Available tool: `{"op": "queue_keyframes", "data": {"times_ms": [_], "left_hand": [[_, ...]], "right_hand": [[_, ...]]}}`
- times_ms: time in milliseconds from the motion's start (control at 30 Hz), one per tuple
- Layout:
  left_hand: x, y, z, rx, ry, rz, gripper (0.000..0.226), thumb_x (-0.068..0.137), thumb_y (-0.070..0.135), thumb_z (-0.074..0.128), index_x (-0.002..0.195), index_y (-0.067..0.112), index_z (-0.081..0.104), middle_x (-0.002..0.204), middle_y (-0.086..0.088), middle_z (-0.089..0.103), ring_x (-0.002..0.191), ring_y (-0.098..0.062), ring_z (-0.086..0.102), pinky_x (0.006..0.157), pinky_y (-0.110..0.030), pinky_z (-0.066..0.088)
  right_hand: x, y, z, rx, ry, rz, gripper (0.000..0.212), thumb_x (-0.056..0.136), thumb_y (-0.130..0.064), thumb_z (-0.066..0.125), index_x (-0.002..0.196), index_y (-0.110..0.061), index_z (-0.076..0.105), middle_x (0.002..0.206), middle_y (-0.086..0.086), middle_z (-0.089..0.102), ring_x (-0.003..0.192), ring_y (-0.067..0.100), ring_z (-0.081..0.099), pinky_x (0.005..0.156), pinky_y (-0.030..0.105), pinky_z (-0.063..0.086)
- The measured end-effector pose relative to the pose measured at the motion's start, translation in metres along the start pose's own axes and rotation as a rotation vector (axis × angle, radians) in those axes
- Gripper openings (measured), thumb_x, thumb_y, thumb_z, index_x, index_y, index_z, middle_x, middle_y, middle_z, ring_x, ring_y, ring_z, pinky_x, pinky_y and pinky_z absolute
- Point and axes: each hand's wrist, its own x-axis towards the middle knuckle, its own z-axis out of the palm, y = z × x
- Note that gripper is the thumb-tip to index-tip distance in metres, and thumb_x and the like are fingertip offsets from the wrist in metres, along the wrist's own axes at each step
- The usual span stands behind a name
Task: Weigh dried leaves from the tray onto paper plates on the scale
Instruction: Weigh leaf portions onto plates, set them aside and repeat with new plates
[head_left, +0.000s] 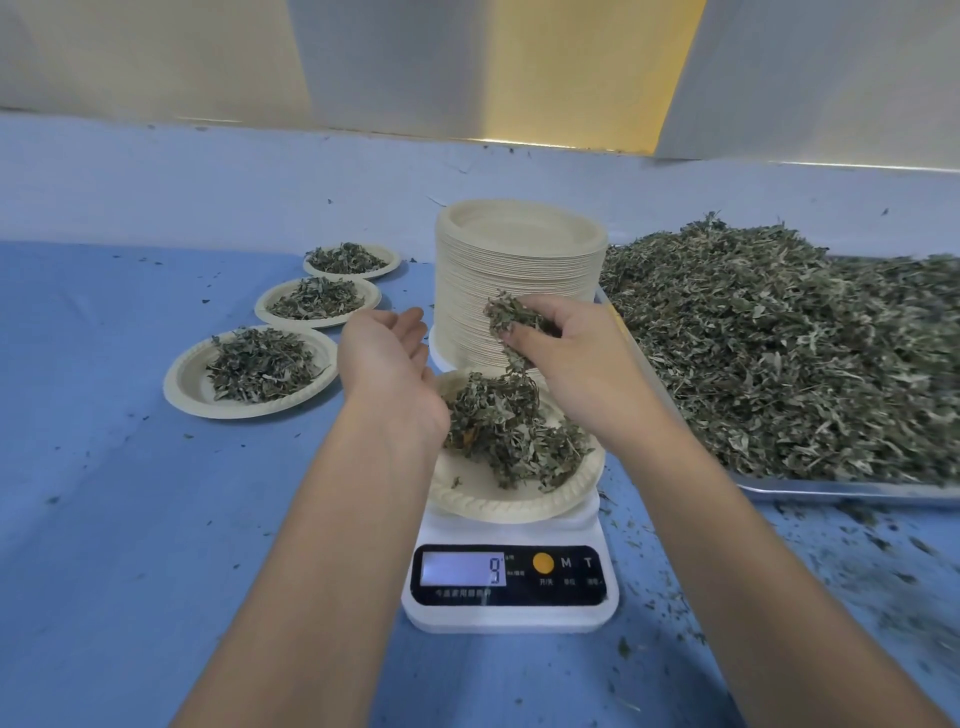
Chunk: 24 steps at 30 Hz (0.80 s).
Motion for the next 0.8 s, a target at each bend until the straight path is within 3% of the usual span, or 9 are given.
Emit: {"op": "queue_keyframes", "data": {"times_ms": [100, 200, 300, 400, 467, 567, 667, 800], "left_hand": [[0.001, -0.001, 0.0, -0.022, -0.024, -0.007, 0.04, 0.098, 0.021, 0.031, 0.125, 0.003, 0.055, 0.141, -0.011, 0.047, 0.137, -0.02, 0.034, 0.107, -0.031, 0.027], [-0.002, -0.003, 0.005, -0.033, -0.096, -0.064, 0.037, 0.099, 0.025, 0.031, 0.117, 0.003, 0.055, 0.136, -0.013, 0.05, 0.133, -0.023, 0.039, 0.111, -0.033, 0.025], [-0.005, -0.005, 0.01, -0.062, -0.202, -0.185, 0.037, 0.099, 0.033, 0.034, 0.107, 0.004, 0.056, 0.121, -0.012, 0.059, 0.117, -0.023, 0.053, 0.101, -0.036, 0.039], [-0.012, -0.005, 0.014, -0.143, -0.275, -0.272, 0.046, 0.099, 0.039, 0.034, 0.12, 0.004, 0.055, 0.116, -0.012, 0.062, 0.099, -0.023, 0.062, 0.08, -0.034, 0.051], [-0.014, -0.005, 0.015, -0.17, -0.282, -0.298, 0.046, 0.099, 0.038, 0.034, 0.121, 0.003, 0.056, 0.113, -0.011, 0.064, 0.094, -0.022, 0.063, 0.078, -0.031, 0.051], [-0.015, -0.007, 0.015, -0.17, -0.259, -0.318, 0.034, 0.099, 0.031, 0.036, 0.094, 0.007, 0.059, 0.088, -0.005, 0.064, 0.079, -0.016, 0.061, 0.073, -0.027, 0.049], [-0.013, -0.008, 0.015, -0.23, -0.24, -0.331, 0.033, 0.1, 0.029, 0.036, 0.084, 0.009, 0.056, 0.075, -0.005, 0.06, 0.073, -0.016, 0.058, 0.071, -0.025, 0.048], [-0.016, -0.011, 0.018, -0.218, -0.266, -0.272, 0.038, 0.101, 0.017, 0.032, 0.071, 0.008, 0.052, 0.061, -0.006, 0.056, 0.067, -0.015, 0.054, 0.065, -0.023, 0.044]], "right_hand": [[0.0, -0.002, 0.001, 0.035, 0.014, -0.016, 0.02, 0.09, -0.015, 0.06, 0.094, -0.031, 0.071, 0.078, -0.027, 0.066, 0.09, 0.01, 0.064, 0.086, 0.028, 0.048], [0.0, -0.006, 0.006, 0.109, 0.078, -0.081, 0.025, 0.089, -0.009, 0.06, 0.09, -0.031, 0.069, 0.078, -0.027, 0.065, 0.079, -0.007, 0.059, 0.08, 0.014, 0.045], [-0.003, -0.009, 0.013, 0.101, 0.092, -0.143, 0.023, 0.088, -0.003, 0.058, 0.104, -0.013, 0.071, 0.091, -0.012, 0.066, 0.088, -0.001, 0.058, 0.084, 0.017, 0.043], [-0.007, -0.011, 0.017, -0.067, 0.001, -0.241, 0.028, 0.088, 0.0, 0.056, 0.111, -0.009, 0.069, 0.104, 0.002, 0.066, 0.099, 0.006, 0.052, 0.085, 0.009, 0.034], [-0.008, -0.01, 0.019, -0.183, -0.085, -0.272, 0.033, 0.09, 0.0, 0.051, 0.119, -0.006, 0.064, 0.114, 0.007, 0.064, 0.105, 0.009, 0.047, 0.09, 0.012, 0.029], [-0.01, -0.011, 0.024, -0.167, -0.199, -0.184, 0.048, 0.089, -0.002, 0.045, 0.135, -0.016, 0.052, 0.134, -0.002, 0.052, 0.122, 0.014, 0.035, 0.097, 0.008, 0.022], [-0.014, -0.014, 0.028, -0.033, -0.175, -0.118, 0.049, 0.09, -0.008, 0.045, 0.138, -0.019, 0.048, 0.143, -0.005, 0.045, 0.132, 0.011, 0.034, 0.112, 0.025, 0.021], [-0.016, -0.014, 0.031, 0.099, -0.06, -0.067, 0.04, 0.095, -0.024, 0.048, 0.134, -0.019, 0.051, 0.131, -0.003, 0.056, 0.123, 0.008, 0.047, 0.108, 0.035, 0.036]]}}
